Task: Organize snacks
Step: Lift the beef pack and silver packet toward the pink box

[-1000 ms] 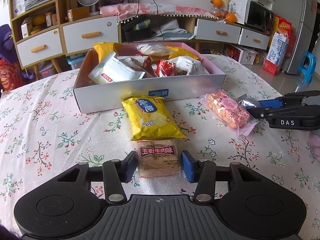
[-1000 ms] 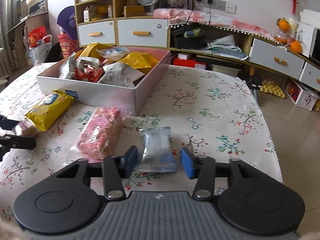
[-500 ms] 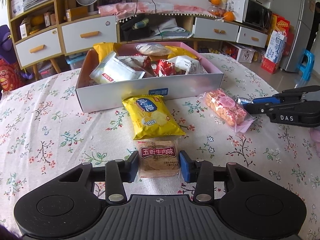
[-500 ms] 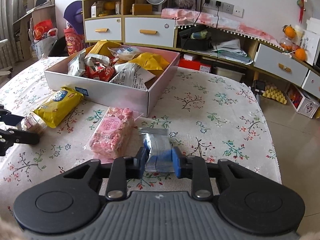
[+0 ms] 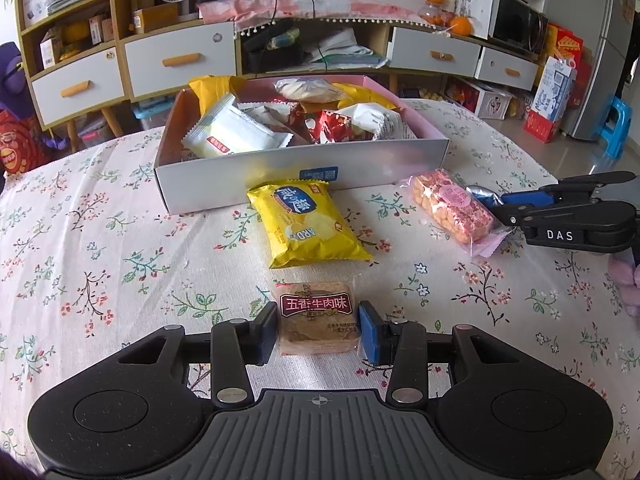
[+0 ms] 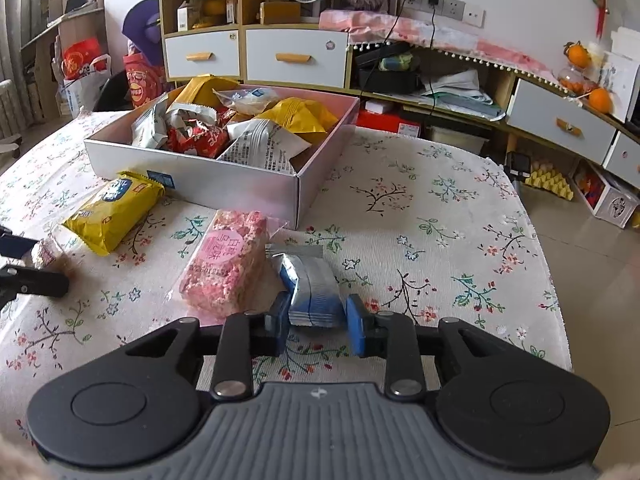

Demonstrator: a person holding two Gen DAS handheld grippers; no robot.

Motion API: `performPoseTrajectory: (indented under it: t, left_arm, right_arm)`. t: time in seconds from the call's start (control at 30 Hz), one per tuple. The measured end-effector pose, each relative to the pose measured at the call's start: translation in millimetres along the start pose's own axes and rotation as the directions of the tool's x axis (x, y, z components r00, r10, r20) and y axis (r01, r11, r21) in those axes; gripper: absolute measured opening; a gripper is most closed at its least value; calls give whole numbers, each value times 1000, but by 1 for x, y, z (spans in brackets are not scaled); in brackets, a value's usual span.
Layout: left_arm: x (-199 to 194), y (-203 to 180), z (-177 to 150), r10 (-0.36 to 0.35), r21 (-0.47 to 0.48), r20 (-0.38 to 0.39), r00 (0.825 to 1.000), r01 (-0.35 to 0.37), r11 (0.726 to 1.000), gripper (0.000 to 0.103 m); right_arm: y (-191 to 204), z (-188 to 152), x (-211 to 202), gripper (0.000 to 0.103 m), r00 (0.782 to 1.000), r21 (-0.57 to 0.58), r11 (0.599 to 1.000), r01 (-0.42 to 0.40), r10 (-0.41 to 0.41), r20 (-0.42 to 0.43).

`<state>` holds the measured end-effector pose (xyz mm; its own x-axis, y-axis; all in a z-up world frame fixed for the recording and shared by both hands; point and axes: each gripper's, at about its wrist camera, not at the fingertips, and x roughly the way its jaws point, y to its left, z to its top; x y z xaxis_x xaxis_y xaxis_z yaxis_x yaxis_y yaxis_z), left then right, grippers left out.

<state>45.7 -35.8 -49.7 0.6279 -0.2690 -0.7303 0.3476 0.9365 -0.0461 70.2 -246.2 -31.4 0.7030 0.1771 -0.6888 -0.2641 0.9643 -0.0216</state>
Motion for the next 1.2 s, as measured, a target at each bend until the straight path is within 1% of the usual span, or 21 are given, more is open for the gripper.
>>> performPoseTrajectory:
  t: [0.17, 0.27, 0.43, 0.47, 0.5, 0.6, 0.83, 1.2]
  left_arm:
    - [1, -1, 0, 0, -3, 0, 1000, 0, 1000, 39]
    - [0, 0, 0, -1, -3, -1, 1000, 1, 1000, 39]
    - [-2, -3, 2, -5, 1, 8, 1000, 5, 1000, 39]
    - [-4, -3, 3, -6, 1, 11, 1000, 6, 1000, 39]
    - [-5, -3, 3, -7, 0, 15, 1000, 7, 1000, 39]
    - [-9, -3, 4, -6, -10, 26, 1000, 6, 1000, 39]
    - [-21, -2, 7, -2, -24, 52, 999, 3, 1000, 39]
    - [-28, -4, 15, 6, -20, 86, 996, -4, 1000, 39]
  right_arm:
    - [0, 1, 1, 29, 1000, -3, 1000, -9, 9, 5]
    - [1, 4, 2, 27, 1000, -4, 1000, -13, 13, -8]
    - [8, 5, -2, 25, 1000, -43, 999, -12, 12, -7]
    - [9, 6, -3, 11, 1000, -45, 999, -16, 16, -4]
    - [8, 7, -6, 10, 1000, -39, 999, -6, 7, 5]
    - [4, 10, -11, 9, 1000, -9, 1000, -8, 8, 15]
    - [3, 10, -18, 9, 1000, 9, 1000, -15, 15, 22]
    - [6, 23, -35, 8, 995, 51, 998, -47, 43, 89]
